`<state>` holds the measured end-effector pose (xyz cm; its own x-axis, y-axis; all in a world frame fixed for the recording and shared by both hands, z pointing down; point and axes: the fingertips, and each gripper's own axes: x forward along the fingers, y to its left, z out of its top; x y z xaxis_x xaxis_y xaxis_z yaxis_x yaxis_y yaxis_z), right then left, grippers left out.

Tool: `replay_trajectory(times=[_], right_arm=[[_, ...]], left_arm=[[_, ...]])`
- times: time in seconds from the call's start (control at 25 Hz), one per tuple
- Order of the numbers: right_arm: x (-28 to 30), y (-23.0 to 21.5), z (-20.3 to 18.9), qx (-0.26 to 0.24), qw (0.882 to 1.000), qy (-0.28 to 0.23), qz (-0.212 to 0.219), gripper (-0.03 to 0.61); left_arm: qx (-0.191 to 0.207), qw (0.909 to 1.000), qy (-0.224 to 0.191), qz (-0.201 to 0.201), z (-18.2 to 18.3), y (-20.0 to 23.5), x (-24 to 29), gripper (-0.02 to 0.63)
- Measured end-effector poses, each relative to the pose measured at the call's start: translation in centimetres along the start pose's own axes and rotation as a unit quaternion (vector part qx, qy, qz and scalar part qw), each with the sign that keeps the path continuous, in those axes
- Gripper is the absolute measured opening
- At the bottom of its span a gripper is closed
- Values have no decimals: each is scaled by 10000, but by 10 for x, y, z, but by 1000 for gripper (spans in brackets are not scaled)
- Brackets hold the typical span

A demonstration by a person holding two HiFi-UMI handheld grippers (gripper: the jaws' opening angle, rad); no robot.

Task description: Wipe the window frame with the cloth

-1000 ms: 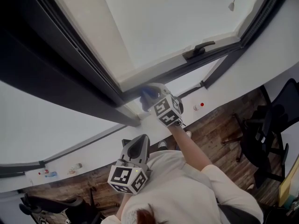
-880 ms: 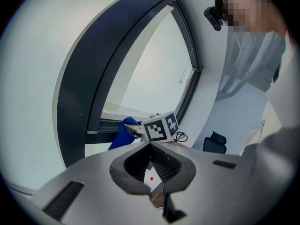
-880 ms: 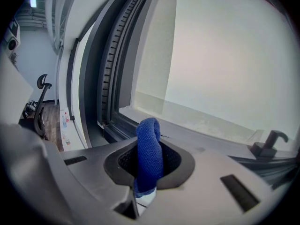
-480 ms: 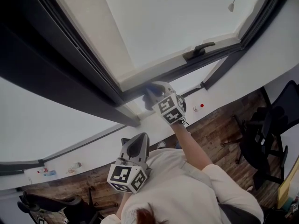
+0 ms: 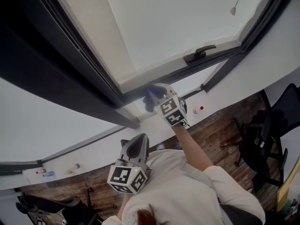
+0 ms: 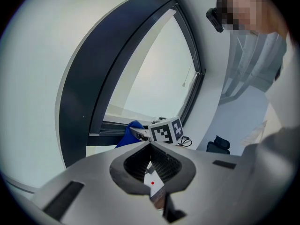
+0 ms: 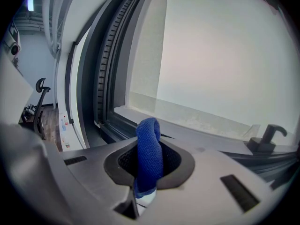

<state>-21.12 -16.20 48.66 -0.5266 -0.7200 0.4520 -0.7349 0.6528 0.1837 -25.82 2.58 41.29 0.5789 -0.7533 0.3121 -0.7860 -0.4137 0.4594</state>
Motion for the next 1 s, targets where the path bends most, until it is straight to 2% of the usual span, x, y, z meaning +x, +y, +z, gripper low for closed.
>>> replay_trajectory(times=[1.0], right_arm=[[-10,-32,-12,85,9998,69,-153,48]], left_arm=[[14,9999,-6,-115,3,-9,18,5]])
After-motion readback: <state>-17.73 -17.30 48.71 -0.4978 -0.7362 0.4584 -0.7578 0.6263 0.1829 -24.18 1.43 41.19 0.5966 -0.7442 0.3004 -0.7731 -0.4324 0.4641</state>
